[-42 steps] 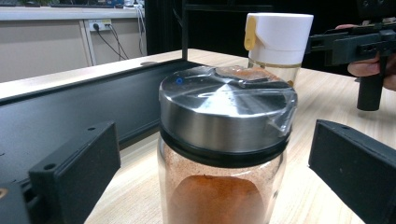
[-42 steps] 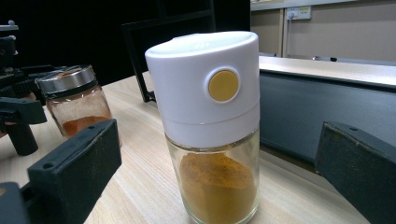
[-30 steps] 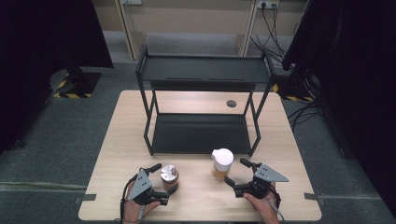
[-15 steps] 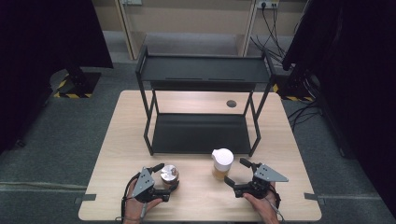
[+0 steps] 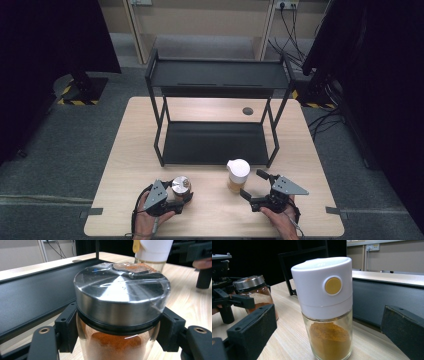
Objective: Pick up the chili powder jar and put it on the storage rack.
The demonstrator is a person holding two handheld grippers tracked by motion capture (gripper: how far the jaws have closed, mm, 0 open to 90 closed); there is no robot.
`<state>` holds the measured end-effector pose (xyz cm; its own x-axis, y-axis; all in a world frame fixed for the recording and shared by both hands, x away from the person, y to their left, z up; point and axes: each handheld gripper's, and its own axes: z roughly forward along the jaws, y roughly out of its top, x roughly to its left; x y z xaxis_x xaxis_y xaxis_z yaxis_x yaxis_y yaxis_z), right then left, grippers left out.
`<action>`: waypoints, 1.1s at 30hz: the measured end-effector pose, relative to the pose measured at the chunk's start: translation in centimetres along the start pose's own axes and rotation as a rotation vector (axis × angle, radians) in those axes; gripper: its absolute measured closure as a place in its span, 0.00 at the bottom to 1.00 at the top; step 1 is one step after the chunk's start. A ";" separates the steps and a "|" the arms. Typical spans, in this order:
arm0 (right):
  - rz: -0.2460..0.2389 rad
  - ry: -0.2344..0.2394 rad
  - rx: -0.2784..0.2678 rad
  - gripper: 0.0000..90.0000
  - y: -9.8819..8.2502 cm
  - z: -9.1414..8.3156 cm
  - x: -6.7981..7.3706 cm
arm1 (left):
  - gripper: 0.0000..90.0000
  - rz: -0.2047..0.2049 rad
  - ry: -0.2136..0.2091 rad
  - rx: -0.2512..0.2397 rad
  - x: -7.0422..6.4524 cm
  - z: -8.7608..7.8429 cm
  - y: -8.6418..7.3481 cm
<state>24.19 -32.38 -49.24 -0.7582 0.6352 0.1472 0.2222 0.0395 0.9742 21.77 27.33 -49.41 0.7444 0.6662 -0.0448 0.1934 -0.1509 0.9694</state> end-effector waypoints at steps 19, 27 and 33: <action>0.004 0.000 -0.003 0.01 0.0 0.0 0.0 | 0.34 -0.009 0.007 0.002 0.4 0.2 2.6; 0.004 0.002 -0.003 0.01 0.0 0.0 0.0 | 0.34 -0.012 0.004 0.003 0.8 0.3 4.1; 0.003 0.004 -0.001 0.01 -0.1 0.0 0.1 | 0.34 -0.007 0.000 0.008 1.2 0.3 5.5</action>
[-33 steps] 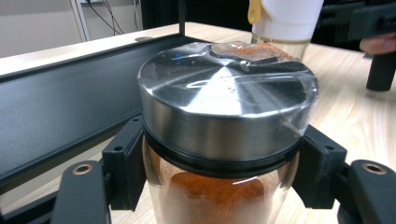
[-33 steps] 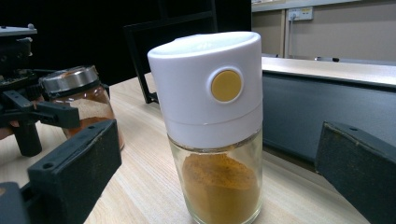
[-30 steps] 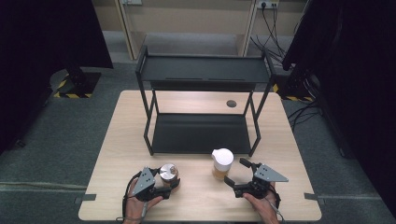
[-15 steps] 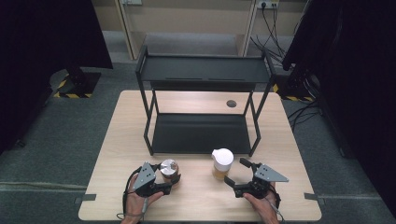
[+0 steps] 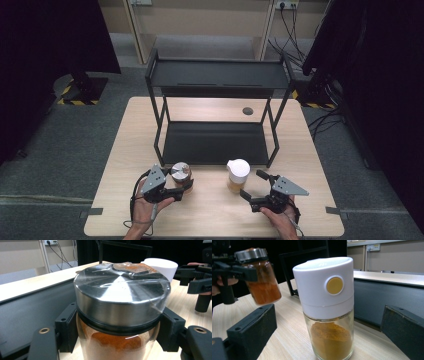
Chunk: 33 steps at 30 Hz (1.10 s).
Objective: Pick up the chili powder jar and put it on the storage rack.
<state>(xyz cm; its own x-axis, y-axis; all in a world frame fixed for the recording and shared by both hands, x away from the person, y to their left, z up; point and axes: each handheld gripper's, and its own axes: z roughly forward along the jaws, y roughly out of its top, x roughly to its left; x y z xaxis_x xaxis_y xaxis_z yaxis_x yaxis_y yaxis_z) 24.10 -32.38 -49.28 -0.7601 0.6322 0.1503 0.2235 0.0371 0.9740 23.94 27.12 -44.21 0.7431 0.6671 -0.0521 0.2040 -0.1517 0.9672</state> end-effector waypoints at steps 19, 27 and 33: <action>0.000 0.000 0.000 0.01 -0.1 0.0 0.0 | 0.34 0.022 -0.001 -0.017 1.1 0.3 6.0; 0.002 0.002 0.000 0.01 0.0 0.0 0.0 | 0.34 0.033 -0.008 -0.006 1.8 0.5 9.5; 0.002 0.002 -0.001 0.01 -0.1 0.0 0.0 | 0.34 0.040 -0.015 -0.006 2.4 0.4 12.3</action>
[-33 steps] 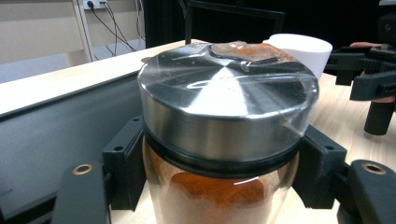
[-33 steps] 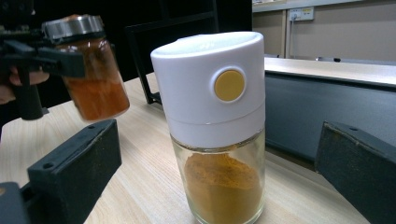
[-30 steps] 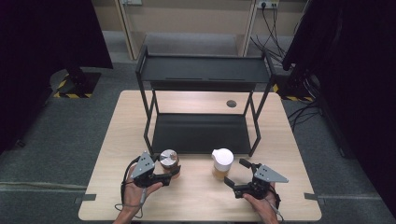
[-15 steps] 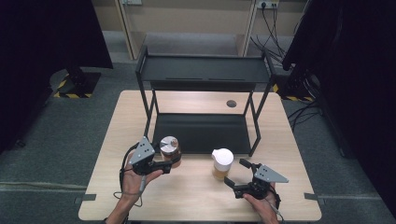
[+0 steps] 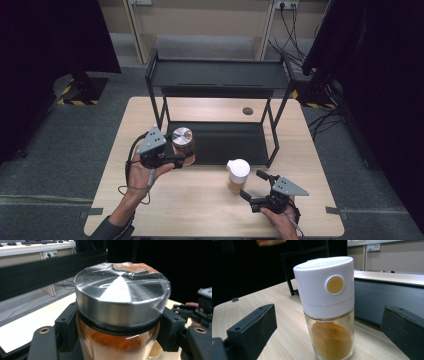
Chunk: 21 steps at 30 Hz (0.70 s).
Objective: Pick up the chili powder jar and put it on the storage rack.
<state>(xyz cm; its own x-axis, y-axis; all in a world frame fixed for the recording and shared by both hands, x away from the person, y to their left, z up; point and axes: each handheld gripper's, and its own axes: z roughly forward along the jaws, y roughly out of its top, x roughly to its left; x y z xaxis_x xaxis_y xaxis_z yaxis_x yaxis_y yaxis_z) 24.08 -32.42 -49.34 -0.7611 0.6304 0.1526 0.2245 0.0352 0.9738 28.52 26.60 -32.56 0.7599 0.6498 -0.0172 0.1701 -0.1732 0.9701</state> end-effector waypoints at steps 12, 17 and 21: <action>0.002 0.005 -0.002 0.01 0.0 0.0 0.0 | 0.34 0.008 -0.003 0.012 0.8 0.1 5.6; 0.004 0.007 -0.003 0.01 0.0 0.0 -0.1 | 0.34 0.014 0.014 0.016 1.0 0.3 7.6; 0.002 0.008 -0.003 0.01 0.0 0.0 -0.1 | 0.34 0.010 0.015 0.021 1.4 0.5 9.1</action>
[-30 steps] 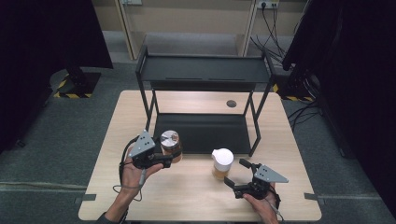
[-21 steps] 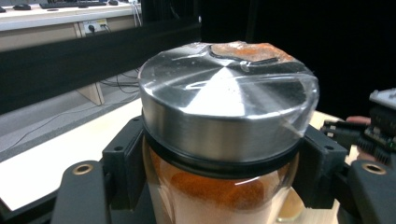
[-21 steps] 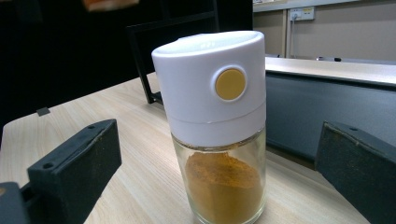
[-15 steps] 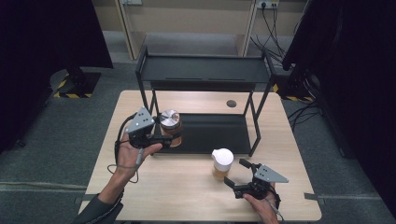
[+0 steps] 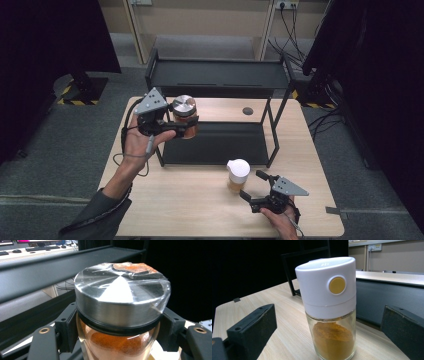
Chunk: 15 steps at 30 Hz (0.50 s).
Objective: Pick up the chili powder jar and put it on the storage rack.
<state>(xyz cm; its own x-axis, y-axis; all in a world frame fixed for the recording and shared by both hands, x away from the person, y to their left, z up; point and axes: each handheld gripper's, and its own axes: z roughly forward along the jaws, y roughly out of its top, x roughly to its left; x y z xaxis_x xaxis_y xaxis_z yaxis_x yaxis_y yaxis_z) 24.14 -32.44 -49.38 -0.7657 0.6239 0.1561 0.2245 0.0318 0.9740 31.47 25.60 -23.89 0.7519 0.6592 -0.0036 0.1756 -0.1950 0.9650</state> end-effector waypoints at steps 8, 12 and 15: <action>-0.001 0.003 0.001 0.01 0.0 0.0 0.0 | 0.34 0.003 0.009 0.003 0.5 -0.2 2.7; 0.000 0.003 0.003 0.01 0.0 0.0 0.0 | 0.34 0.009 0.019 0.011 0.4 -0.2 4.4; -0.002 0.004 0.001 0.01 0.0 0.0 0.0 | 0.34 0.013 0.032 0.014 0.5 0.0 5.5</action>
<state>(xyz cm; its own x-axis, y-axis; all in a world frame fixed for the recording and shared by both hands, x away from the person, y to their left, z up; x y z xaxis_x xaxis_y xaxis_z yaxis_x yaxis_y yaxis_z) 24.15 -32.42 -49.40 -0.7688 0.6205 0.1546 0.2233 0.0340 0.9742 32.75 24.87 -18.58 0.7337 0.6793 0.0177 0.1745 -0.2136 0.9612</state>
